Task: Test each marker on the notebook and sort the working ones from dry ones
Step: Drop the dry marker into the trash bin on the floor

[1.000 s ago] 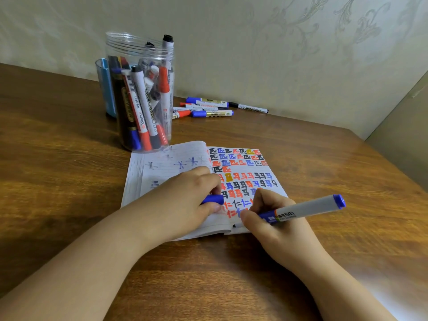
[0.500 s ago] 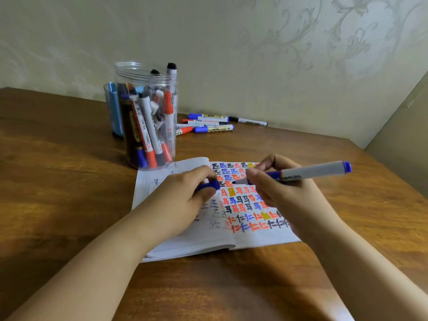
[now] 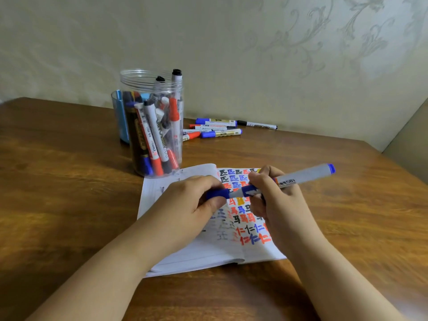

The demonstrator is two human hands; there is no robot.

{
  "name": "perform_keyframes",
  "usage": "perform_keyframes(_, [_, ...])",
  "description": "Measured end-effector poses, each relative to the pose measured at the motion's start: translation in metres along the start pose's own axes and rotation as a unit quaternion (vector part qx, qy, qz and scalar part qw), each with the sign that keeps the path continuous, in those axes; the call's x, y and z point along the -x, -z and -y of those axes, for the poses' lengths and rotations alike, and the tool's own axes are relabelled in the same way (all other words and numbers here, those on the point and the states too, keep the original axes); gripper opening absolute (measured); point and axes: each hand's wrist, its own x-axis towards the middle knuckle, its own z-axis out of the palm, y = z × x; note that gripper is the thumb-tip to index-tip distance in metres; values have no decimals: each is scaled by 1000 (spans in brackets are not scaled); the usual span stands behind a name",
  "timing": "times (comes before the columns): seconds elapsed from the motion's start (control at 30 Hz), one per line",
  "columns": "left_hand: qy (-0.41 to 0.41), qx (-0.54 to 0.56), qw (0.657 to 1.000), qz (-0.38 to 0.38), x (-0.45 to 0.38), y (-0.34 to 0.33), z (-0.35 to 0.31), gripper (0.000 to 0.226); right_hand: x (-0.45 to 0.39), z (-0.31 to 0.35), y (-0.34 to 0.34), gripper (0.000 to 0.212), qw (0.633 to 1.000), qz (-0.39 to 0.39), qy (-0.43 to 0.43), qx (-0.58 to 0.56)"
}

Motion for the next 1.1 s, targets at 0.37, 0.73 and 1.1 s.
perform_keyframes(0.37, [-10, 34, 999, -16, 4, -5, -3, 30, 4, 1, -4, 39, 997, 3, 40, -60])
perform_keyframes(0.73, [-14, 53, 998, -10, 5, -5, -7, 23, 5, -4, -3, 43, 998, 15, 52, -40])
perform_keyframes(1.1, [-69, 42, 996, -36, 10, -8, -9, 20, 10, -22, -14, 28, 996, 2, 36, -85])
